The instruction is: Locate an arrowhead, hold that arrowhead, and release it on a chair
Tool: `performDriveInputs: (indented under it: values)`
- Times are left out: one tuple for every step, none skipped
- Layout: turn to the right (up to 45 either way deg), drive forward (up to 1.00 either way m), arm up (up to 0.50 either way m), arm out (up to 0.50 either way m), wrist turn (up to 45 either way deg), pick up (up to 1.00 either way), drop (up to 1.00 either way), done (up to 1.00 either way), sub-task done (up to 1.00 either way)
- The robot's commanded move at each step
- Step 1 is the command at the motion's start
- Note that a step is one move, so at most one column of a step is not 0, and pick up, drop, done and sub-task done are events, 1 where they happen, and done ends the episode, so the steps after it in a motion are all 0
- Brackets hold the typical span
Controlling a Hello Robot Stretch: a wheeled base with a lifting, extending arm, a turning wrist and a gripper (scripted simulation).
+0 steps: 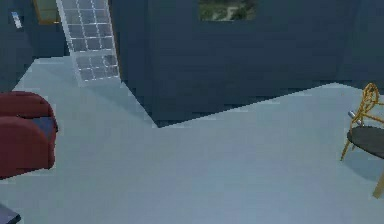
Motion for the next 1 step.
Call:
performDriveInputs:
  values:
    - [-27.0,0.0,0.0,0.0,0.0,0.0,0.0,0.0,0.0]
